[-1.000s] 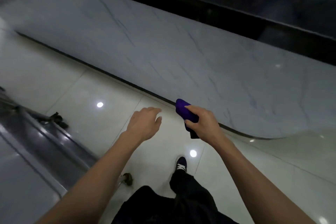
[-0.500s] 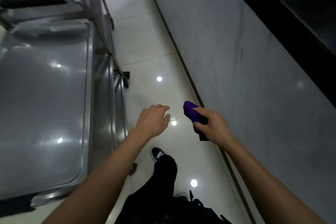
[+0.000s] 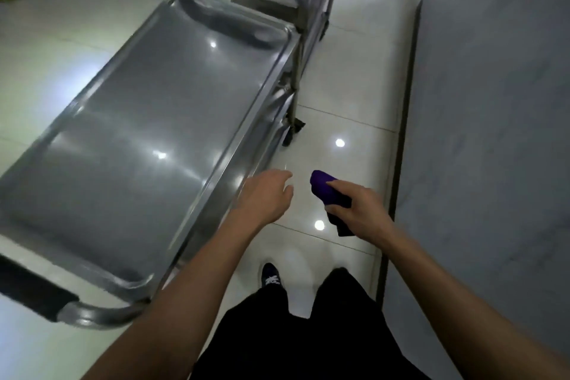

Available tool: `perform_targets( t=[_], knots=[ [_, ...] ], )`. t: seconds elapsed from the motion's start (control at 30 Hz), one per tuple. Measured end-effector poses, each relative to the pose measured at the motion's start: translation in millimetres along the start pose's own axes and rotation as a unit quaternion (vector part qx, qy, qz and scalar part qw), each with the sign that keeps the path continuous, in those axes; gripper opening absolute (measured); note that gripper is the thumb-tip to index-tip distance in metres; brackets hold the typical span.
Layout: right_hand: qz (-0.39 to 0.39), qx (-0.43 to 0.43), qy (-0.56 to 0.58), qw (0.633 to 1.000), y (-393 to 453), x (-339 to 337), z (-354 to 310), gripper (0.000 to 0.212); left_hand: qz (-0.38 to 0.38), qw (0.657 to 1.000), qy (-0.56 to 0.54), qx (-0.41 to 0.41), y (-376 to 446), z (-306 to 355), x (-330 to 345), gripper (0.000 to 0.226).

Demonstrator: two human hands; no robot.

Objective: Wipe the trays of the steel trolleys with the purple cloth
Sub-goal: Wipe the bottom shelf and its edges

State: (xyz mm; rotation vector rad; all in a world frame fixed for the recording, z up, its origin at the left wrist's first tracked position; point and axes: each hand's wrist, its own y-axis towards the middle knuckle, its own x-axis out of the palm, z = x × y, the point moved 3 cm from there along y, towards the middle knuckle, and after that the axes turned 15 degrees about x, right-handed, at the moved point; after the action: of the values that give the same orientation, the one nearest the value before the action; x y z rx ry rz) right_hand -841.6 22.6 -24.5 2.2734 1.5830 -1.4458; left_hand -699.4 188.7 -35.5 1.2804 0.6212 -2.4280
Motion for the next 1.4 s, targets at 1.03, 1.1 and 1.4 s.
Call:
perform_targets(
  t=[1.03,1.1,1.4],
  knots=[
    [-0.385,-0.157,-0.169,0.894,111.6,133.7,-5.9,0.044,0.176,0.825,-0.166,-0.511,-129.6,3.8,156.1,0.044],
    [-0.385,-0.172,-0.181,0.889,105.1,153.4,-9.4,0.048,0.195,0.826,-0.157,-0.505,-137.1,-5.8,161.1,0.043],
    [-0.381,-0.272,-0.194,0.862,121.5,246.5,-32.5,0.055,0.235,0.813,-0.109,-0.521,-148.5,-69.4,198.9,0.029]
  ],
)
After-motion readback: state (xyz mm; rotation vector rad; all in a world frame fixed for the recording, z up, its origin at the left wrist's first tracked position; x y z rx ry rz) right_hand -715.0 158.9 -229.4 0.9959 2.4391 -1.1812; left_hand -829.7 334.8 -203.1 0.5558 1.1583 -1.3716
